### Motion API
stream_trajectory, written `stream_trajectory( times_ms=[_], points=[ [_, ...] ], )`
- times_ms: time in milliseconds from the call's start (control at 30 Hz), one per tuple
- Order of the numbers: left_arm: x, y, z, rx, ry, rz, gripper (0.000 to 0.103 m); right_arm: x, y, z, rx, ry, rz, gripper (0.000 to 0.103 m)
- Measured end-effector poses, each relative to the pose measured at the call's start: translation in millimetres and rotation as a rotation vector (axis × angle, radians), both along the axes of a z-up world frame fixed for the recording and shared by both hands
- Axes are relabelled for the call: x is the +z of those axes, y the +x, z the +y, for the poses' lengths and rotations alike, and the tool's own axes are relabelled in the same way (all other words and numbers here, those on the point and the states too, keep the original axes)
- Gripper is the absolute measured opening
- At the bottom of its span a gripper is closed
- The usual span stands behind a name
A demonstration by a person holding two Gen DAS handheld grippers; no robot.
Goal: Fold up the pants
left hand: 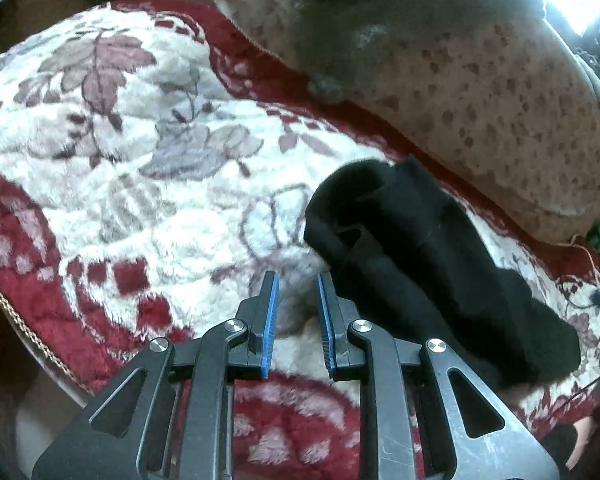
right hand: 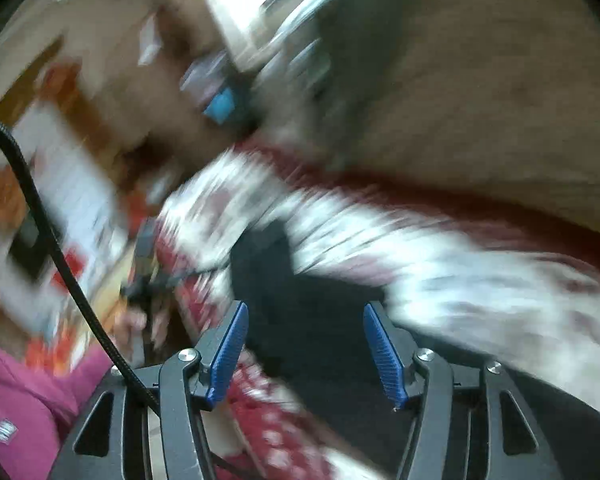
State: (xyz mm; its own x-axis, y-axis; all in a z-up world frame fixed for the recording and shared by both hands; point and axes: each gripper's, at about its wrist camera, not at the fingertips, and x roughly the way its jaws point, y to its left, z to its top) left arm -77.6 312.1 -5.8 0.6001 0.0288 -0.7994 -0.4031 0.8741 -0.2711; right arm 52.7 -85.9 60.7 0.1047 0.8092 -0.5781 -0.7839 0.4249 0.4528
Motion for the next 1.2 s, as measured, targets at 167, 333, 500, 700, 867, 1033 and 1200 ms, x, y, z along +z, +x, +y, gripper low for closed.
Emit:
stream_trajectory(
  times_ms=[167, 333, 500, 700, 867, 1033, 1200],
  points=[
    [-5, -17, 4, 0.003, -0.025, -0.006, 0.017, -38, -51, 140, 0.257, -0.176, -0.21, 0.058],
    [-8, -33, 6, 0.019, -0.016, -0.004, 0.017, -78, -61, 224, 0.297, -0.341, -0.329, 0.058],
    [-19, -45, 11, 0.032, -0.051, 0.009, 0.017, -103, -38, 241, 0.287, -0.307, -0.261, 0.03],
    [-18, -52, 20, 0.07, -0.12, -0.037, 0.017, -94, 19, 204, 0.219, -0.062, 0.138, 0.012],
    [-11, -52, 20, 0.066, -0.119, -0.06, 0.017, -105, 24, 195, 0.27, 0.118, 0.405, 0.017],
    [-12, -50, 18, 0.052, -0.112, -0.052, 0.017, -101, -12, 224, 0.34, -0.082, 0.31, 0.036],
    [-14, -52, 13, 0.023, -0.117, -0.06, 0.017, -64, -9, 213, 0.276, -0.014, 0.156, 0.039]
  ],
)
